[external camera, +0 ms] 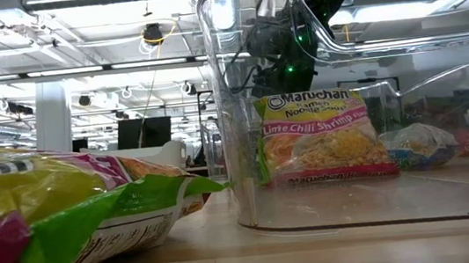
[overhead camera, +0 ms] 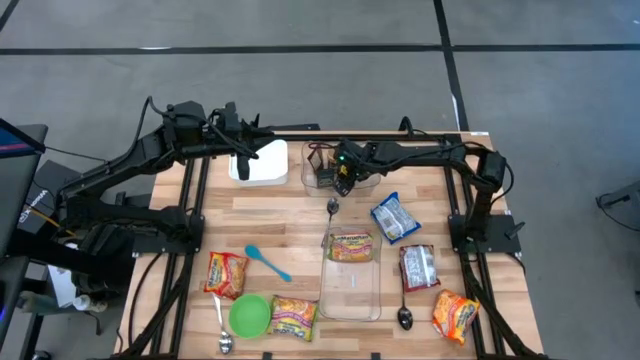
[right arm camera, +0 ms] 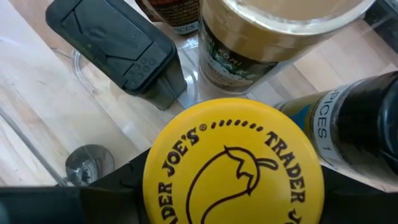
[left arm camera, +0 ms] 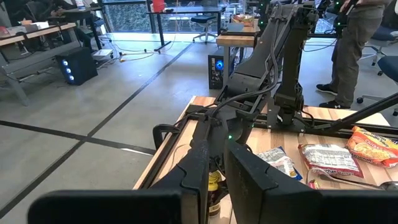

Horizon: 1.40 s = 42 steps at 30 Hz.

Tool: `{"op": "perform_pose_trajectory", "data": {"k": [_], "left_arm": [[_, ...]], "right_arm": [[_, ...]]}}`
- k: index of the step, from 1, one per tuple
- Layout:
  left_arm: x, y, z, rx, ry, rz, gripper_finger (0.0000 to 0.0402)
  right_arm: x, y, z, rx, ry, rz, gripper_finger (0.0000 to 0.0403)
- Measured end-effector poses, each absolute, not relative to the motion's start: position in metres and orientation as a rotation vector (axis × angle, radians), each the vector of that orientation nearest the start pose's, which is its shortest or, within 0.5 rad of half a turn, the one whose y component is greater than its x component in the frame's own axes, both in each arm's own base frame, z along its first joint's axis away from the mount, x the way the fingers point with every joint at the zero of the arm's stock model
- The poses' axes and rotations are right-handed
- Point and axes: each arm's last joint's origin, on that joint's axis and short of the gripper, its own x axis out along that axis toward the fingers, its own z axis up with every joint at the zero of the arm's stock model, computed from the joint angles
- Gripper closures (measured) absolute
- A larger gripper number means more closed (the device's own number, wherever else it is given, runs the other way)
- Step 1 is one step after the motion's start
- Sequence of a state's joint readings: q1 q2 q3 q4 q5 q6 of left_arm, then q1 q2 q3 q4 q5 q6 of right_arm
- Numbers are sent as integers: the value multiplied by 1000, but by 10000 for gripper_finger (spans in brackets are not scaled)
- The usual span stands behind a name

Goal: Pick & Place Food Item
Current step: Put the yellow seasoning bottle into the top transparent bin

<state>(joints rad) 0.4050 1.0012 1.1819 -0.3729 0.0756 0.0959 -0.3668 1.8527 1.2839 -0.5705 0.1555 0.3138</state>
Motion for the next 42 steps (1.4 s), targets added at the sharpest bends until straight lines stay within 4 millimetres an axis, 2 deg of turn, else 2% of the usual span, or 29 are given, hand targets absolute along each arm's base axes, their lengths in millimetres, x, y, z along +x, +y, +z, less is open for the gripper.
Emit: {"op": "perform_pose_trajectory", "data": {"k": [7, 23, 31, 42], "left_arm": [[187, 78, 410, 49, 203, 319, 358], [187, 78, 410, 49, 203, 319, 358], [187, 78, 410, 49, 203, 320, 358], [187, 78, 410, 49, 203, 319, 358]], "right_arm": [[346, -138, 188, 395, 1072, -641, 169], [343, -139, 188, 417, 1087, -626, 114], [349, -135, 202, 393, 1082, -603, 96], [350, -134, 220, 389, 1125, -600, 95]]}}
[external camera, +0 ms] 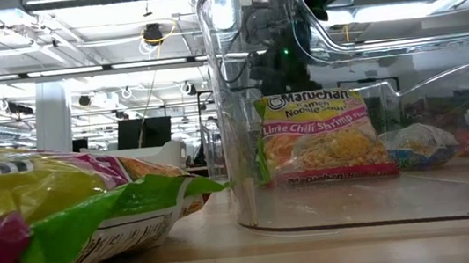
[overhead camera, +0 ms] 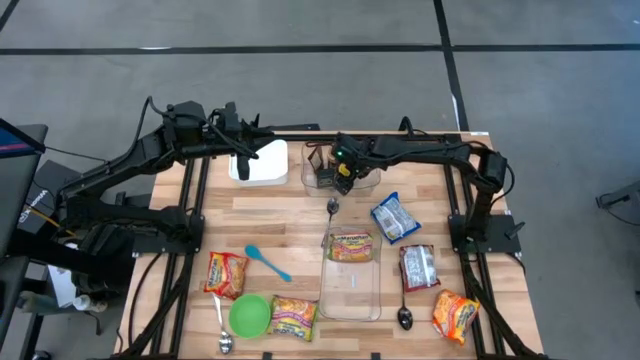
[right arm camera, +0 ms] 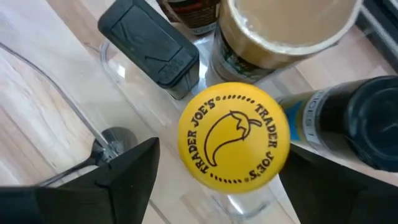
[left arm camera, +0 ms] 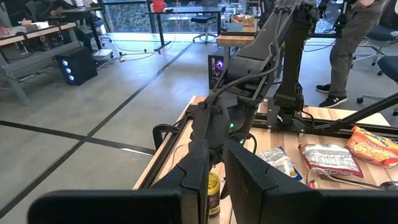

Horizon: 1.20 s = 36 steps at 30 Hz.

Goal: Pick & Place Food Item
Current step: Put the yellow seasoning bottle into the top transparent bin, then put the red noodle pack into the bottom transparent bin

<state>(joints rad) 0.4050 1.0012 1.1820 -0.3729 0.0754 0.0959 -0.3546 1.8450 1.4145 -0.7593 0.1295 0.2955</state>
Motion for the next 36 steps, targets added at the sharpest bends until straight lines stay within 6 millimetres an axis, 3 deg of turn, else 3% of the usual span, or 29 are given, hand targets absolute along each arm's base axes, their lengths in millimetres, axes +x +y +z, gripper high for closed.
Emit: {"op": "perform_pose_trajectory", "data": {"k": [14, 20, 27, 36], "left_arm": [[187, 78, 410, 49, 203, 319, 358], [187, 78, 410, 49, 203, 319, 358], [187, 78, 410, 49, 203, 319, 358], [187, 78, 410, 49, 203, 320, 358]], "right_arm": [[352, -134, 249, 382, 1149, -598, 95], [345, -129, 272, 356, 1098, -587, 95], [329, -107, 307, 224, 966, -617, 95], [305, -68, 326, 105, 795, -494, 95]]}}
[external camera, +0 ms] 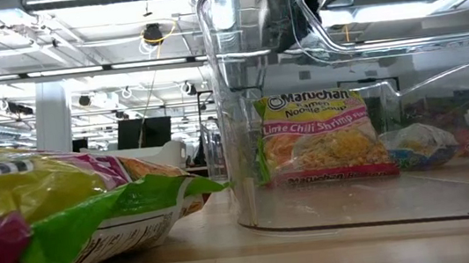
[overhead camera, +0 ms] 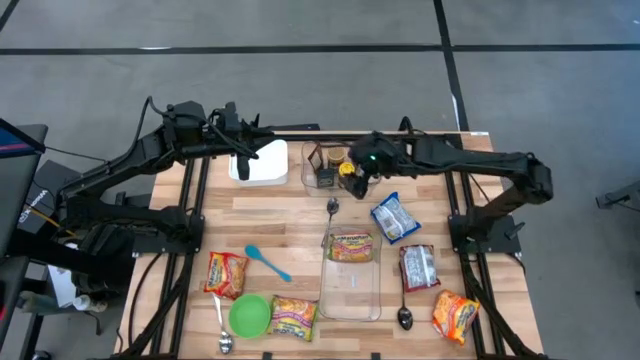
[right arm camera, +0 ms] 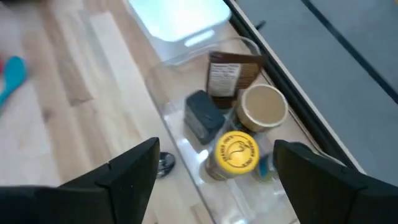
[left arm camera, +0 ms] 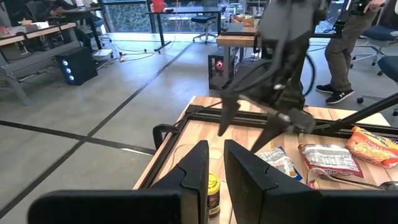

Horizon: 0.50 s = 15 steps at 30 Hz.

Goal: Pick & Place Food Item
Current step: Put the red noodle pack into the bottom transparent bin

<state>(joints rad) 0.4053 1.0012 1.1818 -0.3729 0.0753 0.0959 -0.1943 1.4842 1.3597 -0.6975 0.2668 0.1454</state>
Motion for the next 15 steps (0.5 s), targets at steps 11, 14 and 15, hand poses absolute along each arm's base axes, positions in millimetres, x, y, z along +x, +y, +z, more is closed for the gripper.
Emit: {"op": "perform_pose_trajectory", "data": {"k": [11, 14, 15], "left_arm": [[187, 78, 410, 49, 203, 319, 358], [187, 78, 410, 49, 203, 320, 358], [187, 78, 410, 49, 203, 320, 358]], "right_arm": [[255, -46, 322, 96, 687, -448, 95], [240, -40, 317, 97, 641, -433, 95], [235, -38, 316, 96, 628, -427, 95]]}}
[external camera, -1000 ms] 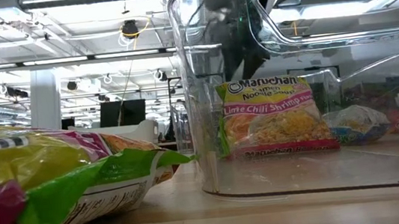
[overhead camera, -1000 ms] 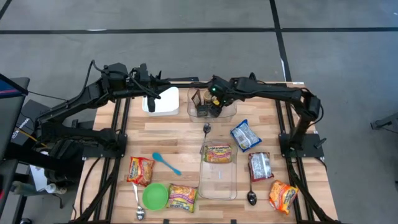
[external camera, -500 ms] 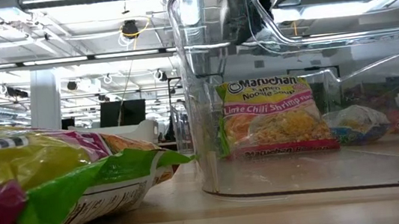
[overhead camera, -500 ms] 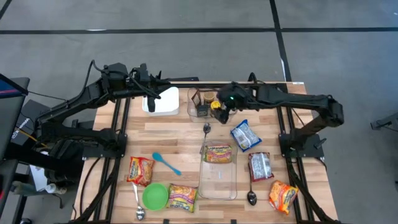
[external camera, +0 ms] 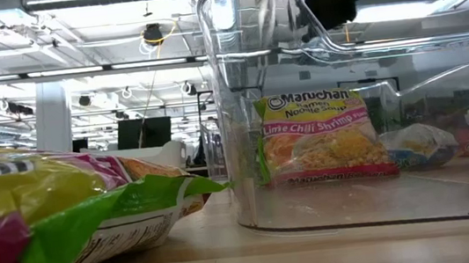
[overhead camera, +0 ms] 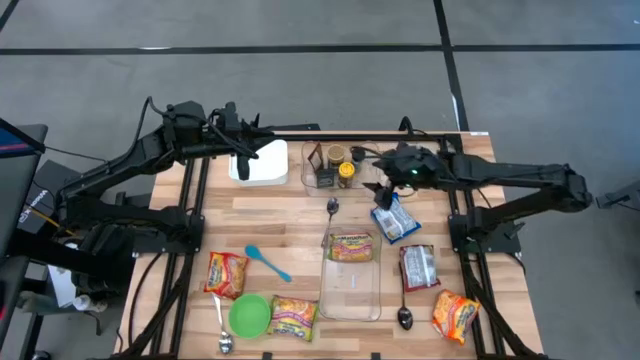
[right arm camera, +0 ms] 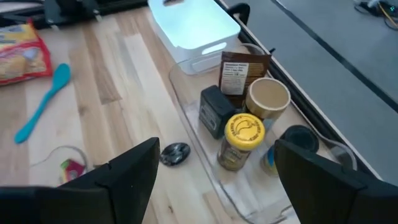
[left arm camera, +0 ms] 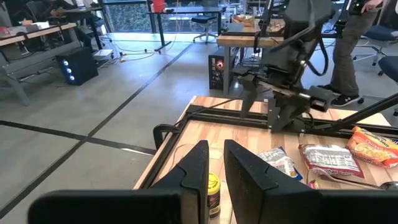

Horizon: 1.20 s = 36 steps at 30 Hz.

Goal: Pick & Place Food Item
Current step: Put the red noodle pack into the bottom transparent bin

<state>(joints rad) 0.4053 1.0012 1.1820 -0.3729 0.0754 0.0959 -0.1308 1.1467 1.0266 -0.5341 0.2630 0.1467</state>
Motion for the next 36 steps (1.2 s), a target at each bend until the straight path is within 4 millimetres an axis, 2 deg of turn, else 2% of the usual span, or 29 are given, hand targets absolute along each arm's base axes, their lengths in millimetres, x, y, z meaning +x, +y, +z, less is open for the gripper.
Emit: {"op": "perform_pose_trajectory", "data": {"k": [17, 27, 36], "left_arm": [[187, 78, 410, 49, 203, 319, 358], [187, 78, 410, 49, 203, 319, 358], [187, 78, 410, 49, 203, 319, 358]], "right_arm": [[164, -5, 289, 90, 486, -278, 95], [149, 0, 288, 128, 465, -253, 95], [148, 0, 287, 136, 479, -258, 95]]}}
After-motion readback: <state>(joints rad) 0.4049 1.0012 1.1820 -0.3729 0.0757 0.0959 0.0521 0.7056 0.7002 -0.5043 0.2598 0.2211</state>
